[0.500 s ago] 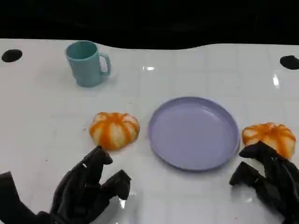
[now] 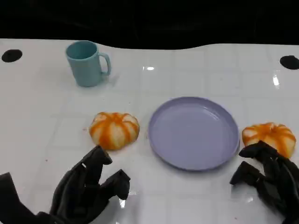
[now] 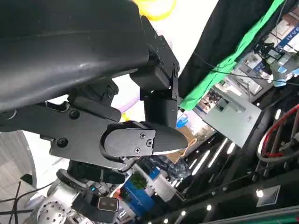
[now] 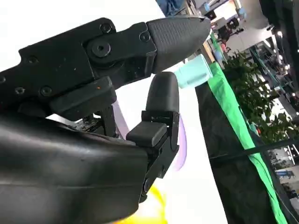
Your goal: Grasp the bread from the table and place it into the plate.
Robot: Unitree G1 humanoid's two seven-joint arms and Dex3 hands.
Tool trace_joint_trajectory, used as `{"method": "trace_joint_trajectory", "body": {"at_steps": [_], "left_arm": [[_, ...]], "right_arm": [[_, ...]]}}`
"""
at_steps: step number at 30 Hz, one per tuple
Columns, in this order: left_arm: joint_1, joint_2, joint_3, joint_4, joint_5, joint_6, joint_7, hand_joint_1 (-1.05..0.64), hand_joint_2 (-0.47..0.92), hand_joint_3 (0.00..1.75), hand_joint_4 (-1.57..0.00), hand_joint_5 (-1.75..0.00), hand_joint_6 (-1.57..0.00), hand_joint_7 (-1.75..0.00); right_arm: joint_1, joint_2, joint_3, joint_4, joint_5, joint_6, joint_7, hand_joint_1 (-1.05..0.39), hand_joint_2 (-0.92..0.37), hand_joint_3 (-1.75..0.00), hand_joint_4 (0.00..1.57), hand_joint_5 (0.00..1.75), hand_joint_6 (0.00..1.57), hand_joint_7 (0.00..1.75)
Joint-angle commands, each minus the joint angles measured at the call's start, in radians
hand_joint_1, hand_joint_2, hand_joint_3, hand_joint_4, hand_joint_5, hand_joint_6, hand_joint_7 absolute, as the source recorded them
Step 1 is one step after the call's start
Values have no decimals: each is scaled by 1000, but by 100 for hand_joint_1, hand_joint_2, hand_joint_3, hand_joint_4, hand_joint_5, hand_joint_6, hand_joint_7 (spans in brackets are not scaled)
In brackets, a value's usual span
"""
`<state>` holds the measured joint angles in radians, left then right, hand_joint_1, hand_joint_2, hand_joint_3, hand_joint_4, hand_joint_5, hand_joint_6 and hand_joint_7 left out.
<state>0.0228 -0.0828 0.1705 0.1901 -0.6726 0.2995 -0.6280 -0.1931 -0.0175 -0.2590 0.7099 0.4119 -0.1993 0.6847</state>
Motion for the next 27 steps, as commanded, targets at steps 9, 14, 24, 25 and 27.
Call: {"method": "trace_joint_trajectory", "body": {"at_steps": [9, 14, 24, 25, 27], "left_arm": [[-10, 39, -15, -31, 76, -68, 11, -56, 92, 35, -76, -150, -64, -116], [-12, 95, -52, -109, 167, -75, 42, -60, 92, 22, -60, -91, -58, -28], [-66, 339, -210, -349, 640, -208, 170, -63, 92, 17, -18, -50, -30, 0], [-78, 363, -232, -371, 718, -220, 199, -61, 92, 15, -18, -45, -30, 0], [-100, 393, -267, -396, 845, -241, 252, -59, 92, 13, -18, -41, -30, 0]], "right_arm": [[12, -8, 6, -6, -14, -13, -13, -55, -92, -21, 62, 158, 61, 120], [11, -1, 5, -2, -19, -20, -35, -54, -92, -20, 64, 157, 64, 120], [-8, -4, 7, 24, -31, -38, -39, -54, -92, -25, 67, 156, 64, 117], [-7, -2, 6, 14, -27, -21, -45, -53, -92, -23, 66, 155, 64, 118], [-5, -1, 6, 0, -23, -2, -52, -53, -92, -22, 66, 155, 64, 118]]}}
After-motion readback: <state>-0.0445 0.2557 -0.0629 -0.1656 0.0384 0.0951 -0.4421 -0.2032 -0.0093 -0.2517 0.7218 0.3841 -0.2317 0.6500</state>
